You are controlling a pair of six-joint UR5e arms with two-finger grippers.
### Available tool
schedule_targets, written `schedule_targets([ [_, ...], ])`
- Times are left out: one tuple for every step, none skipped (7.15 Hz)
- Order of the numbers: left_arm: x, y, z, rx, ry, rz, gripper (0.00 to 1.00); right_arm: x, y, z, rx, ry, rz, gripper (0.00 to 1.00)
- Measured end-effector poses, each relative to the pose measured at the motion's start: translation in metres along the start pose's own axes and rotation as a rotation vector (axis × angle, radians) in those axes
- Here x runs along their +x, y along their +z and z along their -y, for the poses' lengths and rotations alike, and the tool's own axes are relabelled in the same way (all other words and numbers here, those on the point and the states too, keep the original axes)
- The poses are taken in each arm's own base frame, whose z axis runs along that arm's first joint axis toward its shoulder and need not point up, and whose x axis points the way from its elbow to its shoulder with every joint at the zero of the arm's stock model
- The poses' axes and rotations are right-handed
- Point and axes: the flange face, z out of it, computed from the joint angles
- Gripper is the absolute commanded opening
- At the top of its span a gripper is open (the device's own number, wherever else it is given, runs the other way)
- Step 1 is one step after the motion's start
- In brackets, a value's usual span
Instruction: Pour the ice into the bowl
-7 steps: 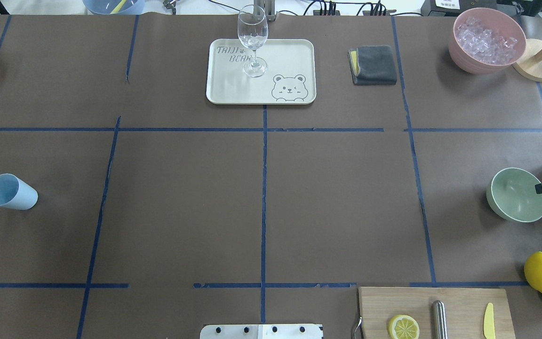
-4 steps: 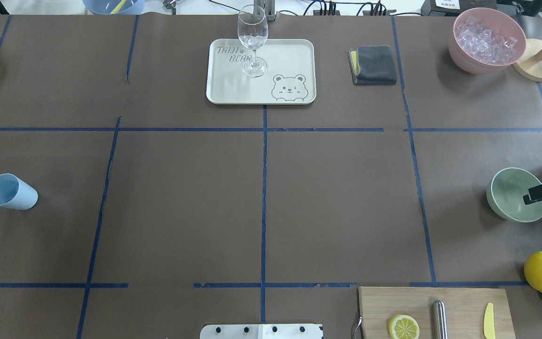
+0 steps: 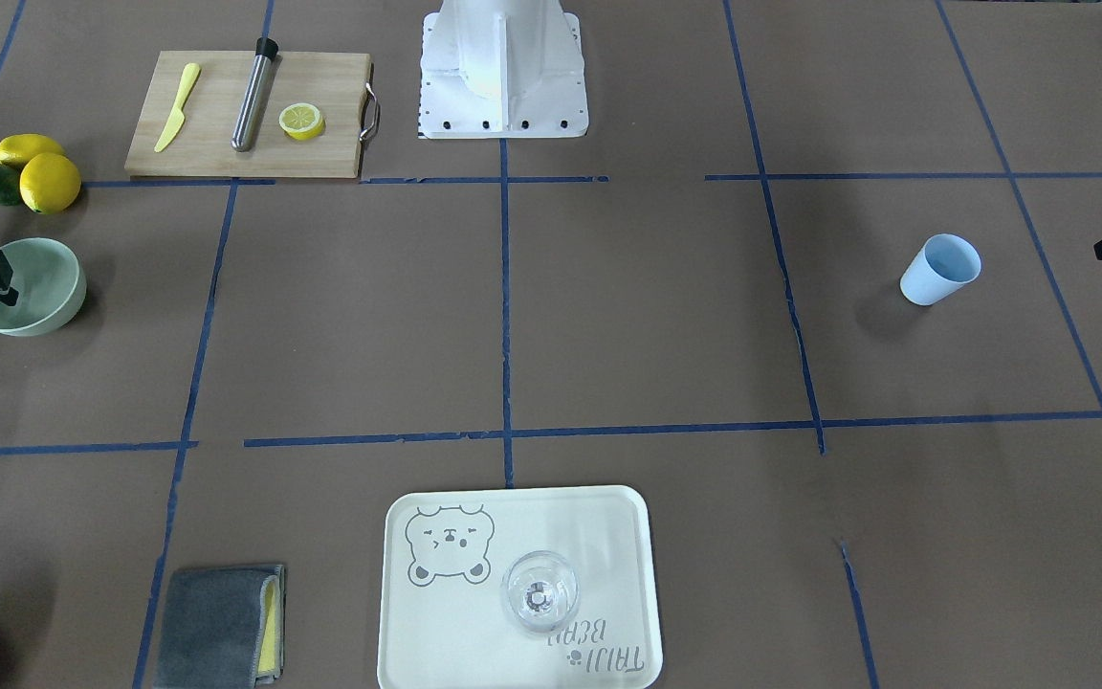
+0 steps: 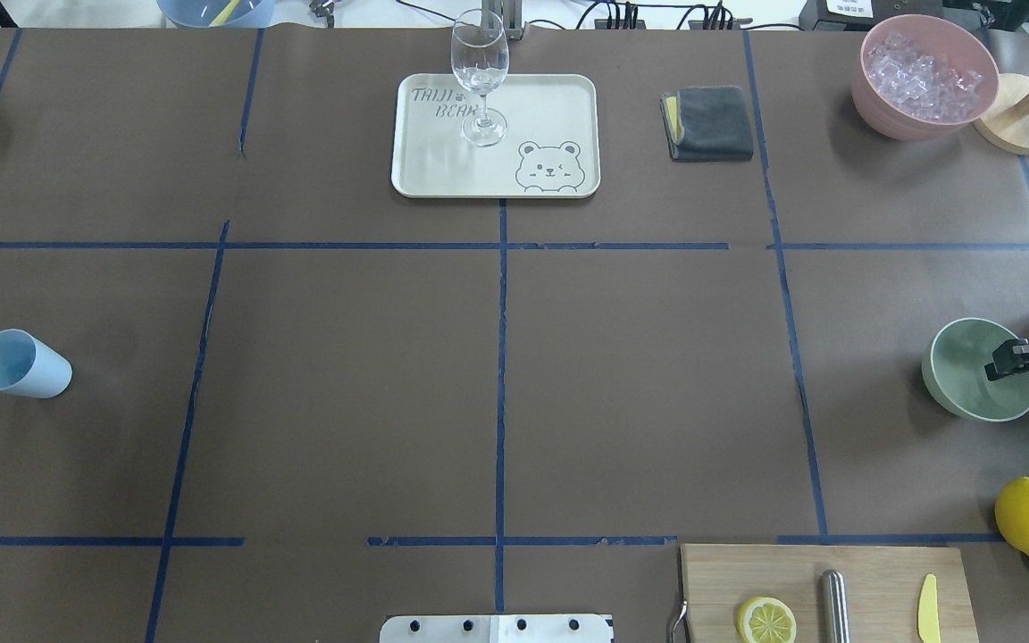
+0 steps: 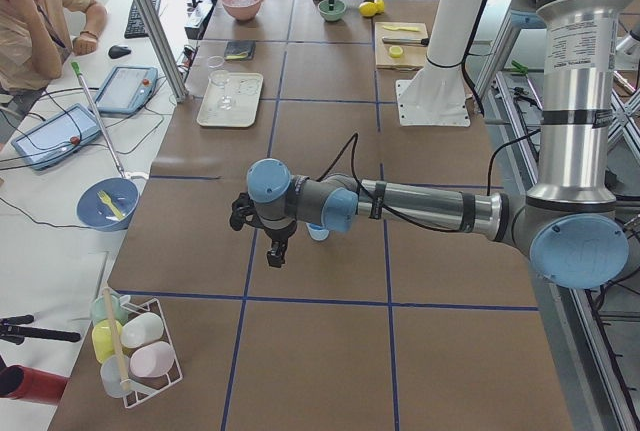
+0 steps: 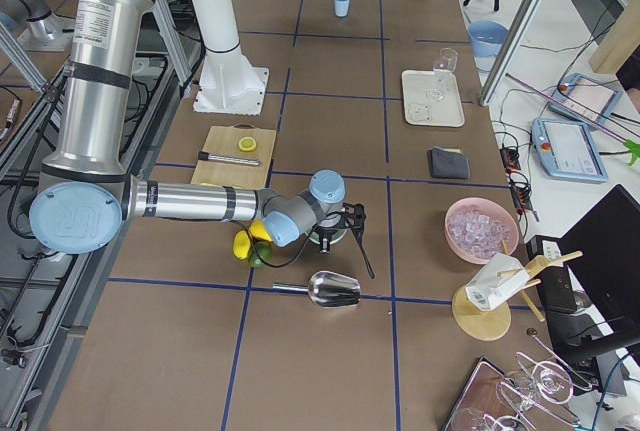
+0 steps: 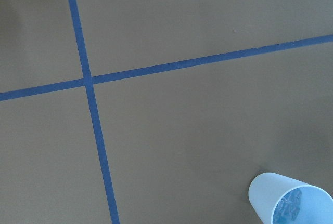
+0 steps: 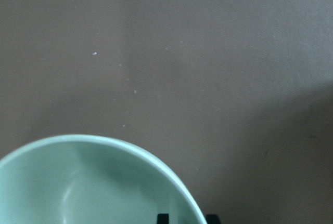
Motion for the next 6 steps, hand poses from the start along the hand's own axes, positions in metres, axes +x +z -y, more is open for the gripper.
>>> schedule_targets([
  [-0.001, 0.001, -0.001, -0.002, -0.002, 0.000, 1.00, -0.008, -0.006, 0.001, 0.002, -0.008, 0.017, 0.00],
  [-0.002, 0.002, -0.003, -0.005, -0.003, -0.001, 1.00, -0.021, -0.017, 0.001, 0.005, -0.016, 0.045, 0.00],
  [-0.003, 0.003, -0.004, -0.008, -0.004, -0.004, 1.00, -0.045, -0.033, 0.000, 0.018, 0.006, 0.083, 0.00],
  [-0.003, 0.003, -0.004, -0.008, -0.005, -0.005, 1.00, -0.087, -0.050, 0.004, 0.031, 0.060, 0.135, 0.00],
  [-0.003, 0.003, -0.004, -0.008, -0.004, -0.006, 1.00, -0.144, -0.061, 0.010, 0.033, 0.115, 0.198, 0.00],
  [-0.002, 0.003, -0.004, -0.007, -0.003, -0.006, 1.00, -0.204, -0.065, 0.015, 0.018, 0.163, 0.258, 0.00],
])
